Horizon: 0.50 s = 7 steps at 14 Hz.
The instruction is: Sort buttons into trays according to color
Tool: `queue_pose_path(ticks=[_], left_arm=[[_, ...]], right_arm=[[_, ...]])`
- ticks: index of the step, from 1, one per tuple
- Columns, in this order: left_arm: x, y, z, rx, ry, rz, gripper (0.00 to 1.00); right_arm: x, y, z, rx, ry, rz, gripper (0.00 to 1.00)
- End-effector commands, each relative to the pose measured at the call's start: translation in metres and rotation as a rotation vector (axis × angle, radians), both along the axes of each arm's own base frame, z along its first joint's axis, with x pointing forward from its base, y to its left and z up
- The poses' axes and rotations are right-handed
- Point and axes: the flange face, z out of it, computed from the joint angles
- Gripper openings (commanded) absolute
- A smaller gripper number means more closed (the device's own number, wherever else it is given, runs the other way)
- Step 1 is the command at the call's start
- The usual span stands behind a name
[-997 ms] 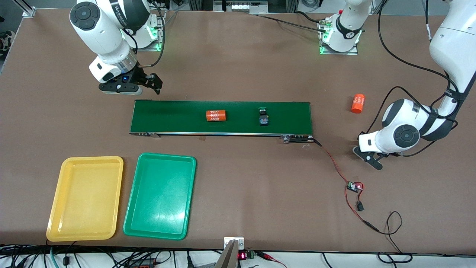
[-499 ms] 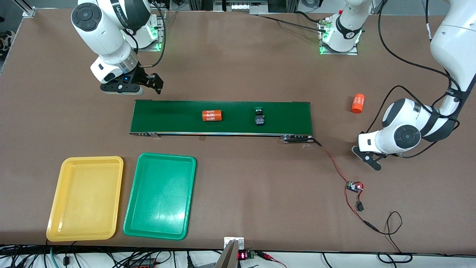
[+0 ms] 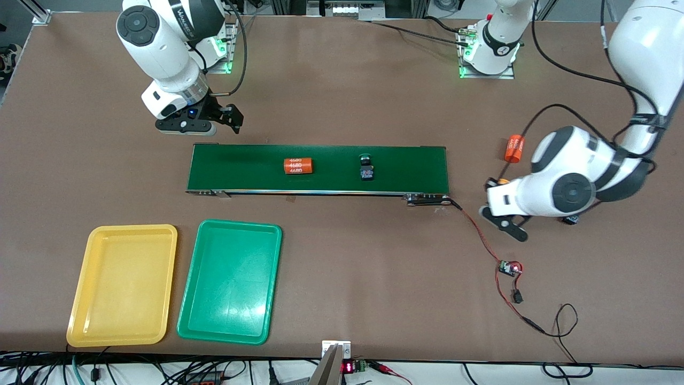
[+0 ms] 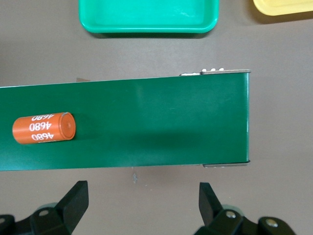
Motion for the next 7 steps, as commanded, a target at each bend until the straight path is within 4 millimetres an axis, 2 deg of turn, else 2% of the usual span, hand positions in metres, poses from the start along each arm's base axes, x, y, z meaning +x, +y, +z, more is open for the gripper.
queue_pose_path(ticks=[1,2,3,4,7], left_arm=[[-0.016,-0.047,0.007,0.042,0.048,0.236,0.13],[-0.024,-0.071,0.005,0.076,0.049,0.307,0.13],[-0.028,-0.085,0.004,0.095,0.043,0.349,0.13],[-0.033,-0.1,0.002,0.101,0.036,0.374,0.14],[-0.068,-0.133,-0.041,0.104,0.039,0.462,0.15]], right_arm=[[0.0,0.023,-0.013,0.02,0.011,0.009,1.0],[-0.003,0.035,-0.023,0.018,0.02,0.033,1.0],[-0.009,0.048,-0.024,0.027,0.006,0.055,1.0],[-0.008,0.052,-0.031,0.03,0.017,0.046,1.0],[-0.006,0.062,-0.041,0.053,-0.004,0.045,1.0]])
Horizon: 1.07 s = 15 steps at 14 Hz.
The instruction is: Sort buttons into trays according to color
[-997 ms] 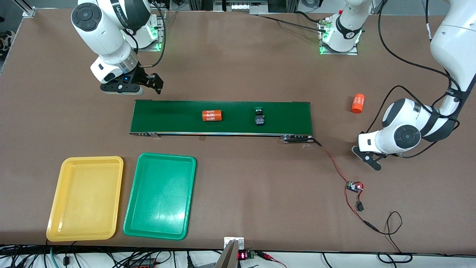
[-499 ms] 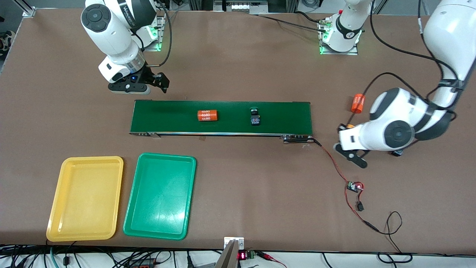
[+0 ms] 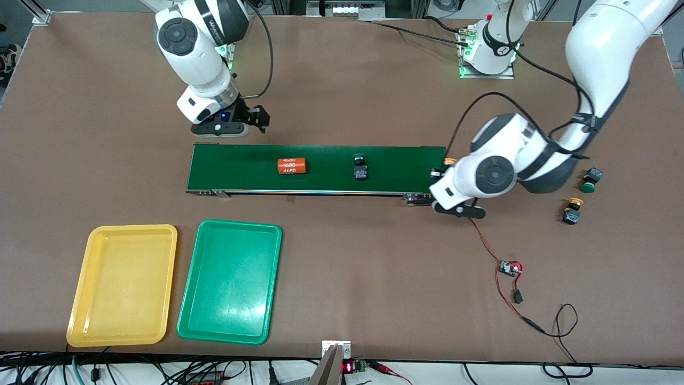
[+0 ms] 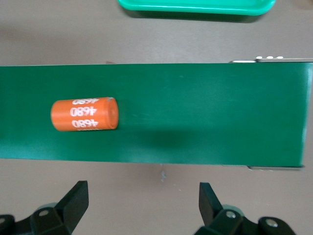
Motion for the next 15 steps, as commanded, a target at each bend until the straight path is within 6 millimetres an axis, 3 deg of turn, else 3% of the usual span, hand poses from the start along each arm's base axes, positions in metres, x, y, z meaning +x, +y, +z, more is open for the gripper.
queue_pose_path(ticks=[1,4,5,6,7,10,15], left_arm=[[-0.031,-0.022,-0.037,-0.036,-0.014,0.106,0.15],[-0.037,-0.026,-0.043,-0.035,-0.022,0.139,0.18],[-0.036,-0.025,-0.043,-0.034,-0.022,0.142,0.31],[-0.034,-0.023,-0.042,-0.034,-0.022,0.146,0.75],[-0.034,-0.021,-0.042,-0.033,-0.021,0.147,1.0],[-0.028,-0.019,-0.035,-0.034,-0.033,0.162,1.0],[0.004,-0.021,0.011,-0.14,-0.013,0.339,1.0]], right_arm=[[0.006,0.01,-0.006,0.021,-0.016,-0.009,1.0],[0.011,0.016,-0.017,0.035,-0.035,0.004,1.0],[0.01,0.021,-0.02,0.04,-0.039,0.014,1.0],[0.006,0.027,-0.024,0.037,-0.029,0.029,1.0],[0.005,0.029,-0.026,0.03,-0.027,0.035,1.0],[0.004,0.028,-0.031,-0.025,-0.035,0.029,1.0],[0.006,0.024,-0.032,-0.029,-0.036,0.022,1.0]])
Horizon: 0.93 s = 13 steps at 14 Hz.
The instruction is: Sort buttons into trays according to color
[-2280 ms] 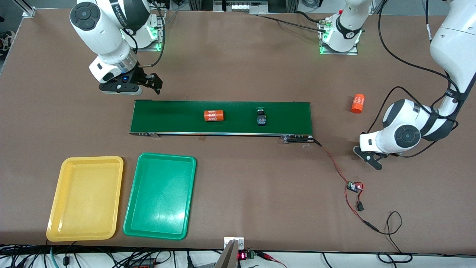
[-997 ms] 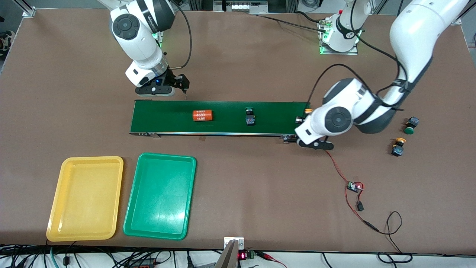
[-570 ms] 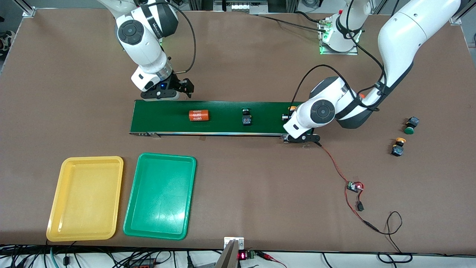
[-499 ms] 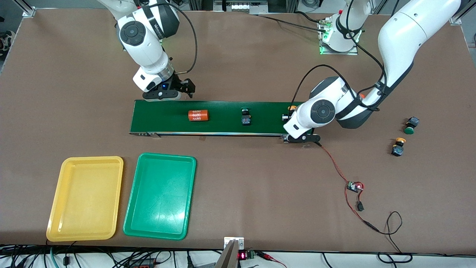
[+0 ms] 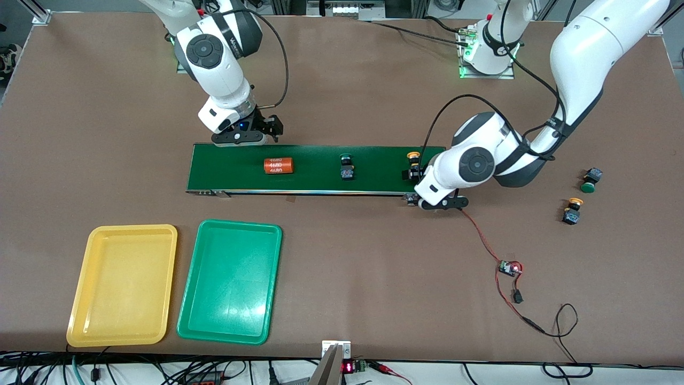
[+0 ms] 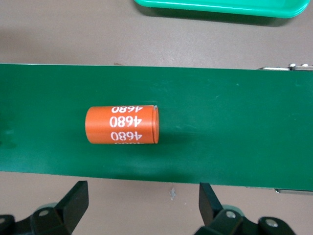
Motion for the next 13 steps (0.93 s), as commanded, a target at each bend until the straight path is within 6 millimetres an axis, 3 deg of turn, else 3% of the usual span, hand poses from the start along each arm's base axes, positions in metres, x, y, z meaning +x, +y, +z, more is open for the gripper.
queue_pose_path(ticks=[1,5,9,13], left_arm=[[0.017,0.005,0.032,-0.035,-0.002,0.075,1.0],[0.041,0.058,0.055,0.117,0.066,0.047,1.0],[0.045,0.118,0.027,0.338,0.078,-0.148,1.0],[0.059,0.173,0.034,0.254,0.08,-0.261,1.0]], right_arm=[[0.006,0.001,0.003,-0.007,-0.009,-0.013,1.0],[0.013,-0.011,0.008,-0.017,-0.007,-0.023,1.0],[0.022,-0.017,0.014,-0.012,-0.017,-0.027,1.0],[0.022,-0.022,0.017,-0.019,-0.014,-0.025,1.0]])
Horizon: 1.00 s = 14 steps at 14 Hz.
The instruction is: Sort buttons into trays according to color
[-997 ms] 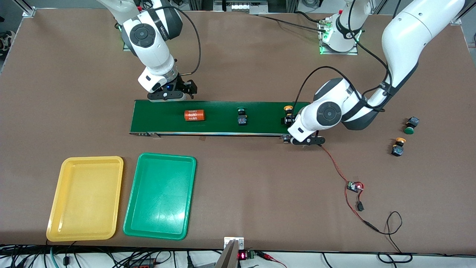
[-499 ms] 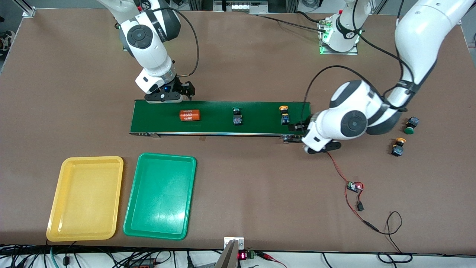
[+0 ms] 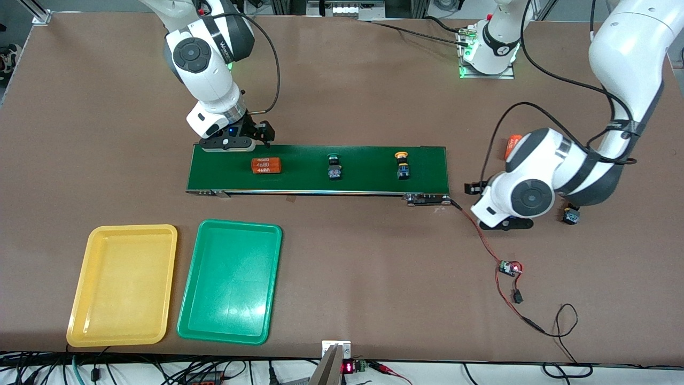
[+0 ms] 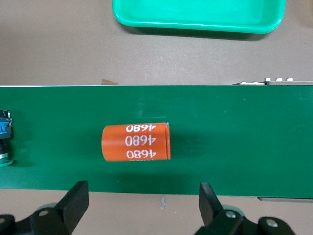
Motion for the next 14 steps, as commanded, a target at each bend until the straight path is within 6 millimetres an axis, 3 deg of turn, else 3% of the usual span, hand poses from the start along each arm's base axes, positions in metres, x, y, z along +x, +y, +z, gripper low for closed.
queue_pose_path(ticks=[1,3,6,8,11,14], left_arm=[[0.008,0.036,0.012,-0.042,0.007,-0.084,1.0],[0.009,0.048,0.013,-0.061,0.02,-0.104,1.0],[0.012,0.091,0.022,-0.102,0.011,-0.203,1.0],[0.004,0.11,0.017,-0.181,0.054,-0.246,1.0],[-0.026,0.117,0.011,-0.192,0.093,-0.265,1.0],[-0.08,0.124,0.002,-0.151,0.095,-0.347,1.0]], right_arm=[[0.006,-0.006,0.008,-0.014,-0.004,0.022,1.0],[0.01,-0.016,0.006,-0.016,-0.002,0.024,1.0],[0.015,-0.022,0.014,-0.013,-0.014,0.01,1.0],[0.019,-0.02,0.016,-0.006,-0.018,0.005,1.0],[0.017,-0.01,0.012,-0.004,-0.006,0.008,1.0],[0.016,-0.003,0.01,0.002,-0.001,0.003,1.0]])
